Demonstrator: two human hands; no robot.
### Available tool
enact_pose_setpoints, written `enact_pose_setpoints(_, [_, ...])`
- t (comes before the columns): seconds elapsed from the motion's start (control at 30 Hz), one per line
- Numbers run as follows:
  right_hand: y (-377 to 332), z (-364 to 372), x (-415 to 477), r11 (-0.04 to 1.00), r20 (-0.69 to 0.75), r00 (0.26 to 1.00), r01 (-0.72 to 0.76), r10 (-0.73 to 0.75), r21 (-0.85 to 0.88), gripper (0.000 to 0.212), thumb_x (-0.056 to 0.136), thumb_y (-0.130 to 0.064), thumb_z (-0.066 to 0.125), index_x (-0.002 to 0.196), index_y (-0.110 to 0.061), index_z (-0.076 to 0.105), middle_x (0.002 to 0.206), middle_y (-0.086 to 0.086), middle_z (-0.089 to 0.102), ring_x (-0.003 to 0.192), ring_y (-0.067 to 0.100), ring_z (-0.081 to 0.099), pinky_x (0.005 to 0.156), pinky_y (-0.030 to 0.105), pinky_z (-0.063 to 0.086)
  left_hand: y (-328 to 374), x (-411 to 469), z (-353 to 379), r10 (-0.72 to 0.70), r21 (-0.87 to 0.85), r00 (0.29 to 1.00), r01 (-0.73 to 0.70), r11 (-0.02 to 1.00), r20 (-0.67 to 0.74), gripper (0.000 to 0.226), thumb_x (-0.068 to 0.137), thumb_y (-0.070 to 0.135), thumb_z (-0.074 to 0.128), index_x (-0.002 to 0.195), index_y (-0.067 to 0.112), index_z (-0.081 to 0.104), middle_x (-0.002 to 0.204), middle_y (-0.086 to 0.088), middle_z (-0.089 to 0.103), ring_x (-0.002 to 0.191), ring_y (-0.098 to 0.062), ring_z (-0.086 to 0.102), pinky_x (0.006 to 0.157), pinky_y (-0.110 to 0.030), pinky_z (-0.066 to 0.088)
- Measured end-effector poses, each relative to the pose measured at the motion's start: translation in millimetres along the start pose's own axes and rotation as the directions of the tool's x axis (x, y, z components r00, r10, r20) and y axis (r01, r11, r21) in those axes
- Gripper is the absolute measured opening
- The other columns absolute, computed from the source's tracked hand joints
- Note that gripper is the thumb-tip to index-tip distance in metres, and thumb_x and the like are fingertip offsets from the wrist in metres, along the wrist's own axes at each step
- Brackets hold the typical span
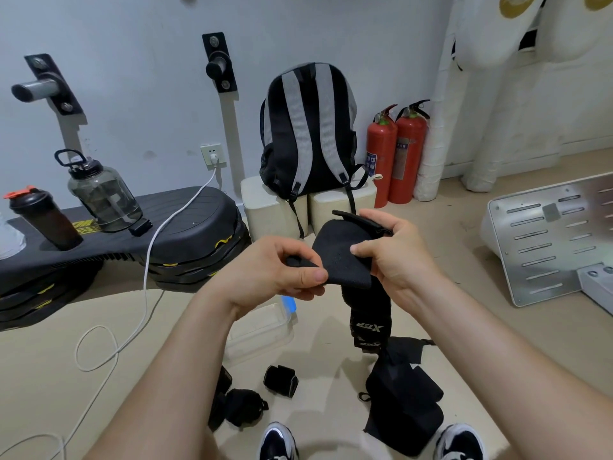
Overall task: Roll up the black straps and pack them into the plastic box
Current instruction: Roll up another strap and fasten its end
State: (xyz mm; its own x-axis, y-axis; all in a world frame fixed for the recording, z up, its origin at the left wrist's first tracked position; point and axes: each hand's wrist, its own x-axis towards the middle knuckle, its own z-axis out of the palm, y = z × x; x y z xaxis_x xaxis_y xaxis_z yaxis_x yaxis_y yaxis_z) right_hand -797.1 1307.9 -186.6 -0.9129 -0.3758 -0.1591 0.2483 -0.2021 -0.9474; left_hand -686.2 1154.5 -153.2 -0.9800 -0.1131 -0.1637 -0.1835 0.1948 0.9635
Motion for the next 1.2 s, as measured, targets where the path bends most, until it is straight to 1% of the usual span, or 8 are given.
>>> enact_pose_setpoints(0.23, [-10.9,-2.4,-9.1,0.999,0.119,0.993,0.023,-0.020,-0.026,0.073,0.080,0.019,0.059,0.137,-0.025,0.055,0.129,0.011,0.056,0.103,0.031,0.066,0.078,0.051,0.060,-0.9,6.5,11.8,0.023,-0.089,0.979,-0.042,0.995,-0.200,0.022,0.078,0.001,0.079,0.073,0.004,0.057,0.075,-0.018,0.069,0.068,-0.025,0.072,0.063,-0.029,0.060])
enact_pose_setpoints(0.37, [-12.4,-5.4,-11.7,0.999,0.216,0.976,0.033,-0.032,-0.003,0.084,0.076,0.017,0.070,0.145,-0.023,0.046,0.130,0.008,0.055,0.093,0.022,0.073,0.083,0.048,0.061,2.0,10.3,14.1,0.033,-0.138,0.953,-0.078,0.987,-0.302,0.024,0.080,0.000,0.078,0.077,0.010,0.057,0.067,-0.011,0.065,0.055,-0.024,0.066,0.055,-0.027,0.057])
enact_pose_setpoints(0.43, [-9.5,-6.1,-11.1,0.998,0.251,0.967,0.044,-0.032,-0.042,0.090,0.072,0.018,0.074,0.146,-0.024,0.045,0.128,0.009,0.058,0.098,0.022,0.073,0.084,0.047,0.060,2.0,11.6,14.6,0.045,-0.127,0.943,-0.091,0.988,-0.329,0.019,0.081,0.001,0.077,0.079,0.010,0.060,0.065,-0.008,0.065,0.052,-0.021,0.064,0.054,-0.026,0.056])
enact_pose_setpoints(0.6, [-7.0,-7.5,-6.3,0.995,0.281,0.960,0.040,-0.014,-0.088,0.095,0.064,0.011,0.079,0.145,-0.026,0.046,0.129,0.011,0.058,0.105,0.025,0.070,0.080,0.043,0.060,1.6,10.8,16.7,0.029,-0.087,0.944,-0.061,0.994,-0.329,0.006,0.083,0.008,0.078,0.085,0.008,0.072,0.067,-0.007,0.069,0.055,-0.018,0.067,0.056,-0.023,0.056])
enact_pose_setpoints(0.83, [-6.8,-5.7,-5.1,0.991,0.278,0.960,0.066,-0.032,-0.113,0.084,0.074,0.019,0.071,0.141,-0.027,0.049,0.127,0.009,0.058,0.110,0.028,0.066,0.088,0.050,0.058,1.7,10.0,16.0,-0.005,-0.115,0.948,-0.033,0.993,-0.318,0.010,0.081,0.014,0.080,0.084,0.010,0.072,0.068,-0.006,0.070,0.057,-0.017,0.067,0.055,-0.022,0.056])
enact_pose_setpoints(1.0, [-1.6,-5.8,-1.4,0.991,0.236,0.971,0.062,-0.033,-0.117,0.077,0.076,0.017,0.069,0.137,-0.027,0.053,0.128,0.010,0.056,0.114,0.029,0.062,0.086,0.048,0.059,3.8,6.9,8.2,-0.032,-0.229,0.982,-0.012,0.973,-0.186,0.011,0.081,0.002,0.075,0.085,0.009,0.069,0.070,-0.004,0.067,0.059,-0.017,0.066,0.056,-0.021,0.054])
enact_pose_setpoints(1.1, [-0.5,-4.2,-2.4,0.995,0.262,0.965,0.051,-0.027,-0.087,0.072,0.079,0.015,0.068,0.139,-0.023,0.052,0.127,0.012,0.057,0.110,0.030,0.065,0.079,0.041,0.059,4.5,9.1,9.7,-0.003,-0.131,0.967,-0.032,0.991,-0.255,0.011,0.080,-0.001,0.077,0.081,0.008,0.069,0.064,-0.003,0.064,0.053,-0.014,0.062,0.053,-0.019,0.051])
enact_pose_setpoints(1.2, [-0.5,-4.5,-1.8,0.998,0.267,0.963,0.055,-0.043,-0.038,0.067,0.079,0.010,0.071,0.136,-0.022,0.056,0.126,0.009,0.060,0.105,0.027,0.068,0.083,0.045,0.060,4.3,12.3,9.2,-0.016,-0.065,0.958,-0.003,0.998,-0.288,0.008,0.084,0.006,0.075,0.077,0.008,0.072,0.062,-0.004,0.060,0.048,-0.010,0.056,0.051,-0.018,0.047])
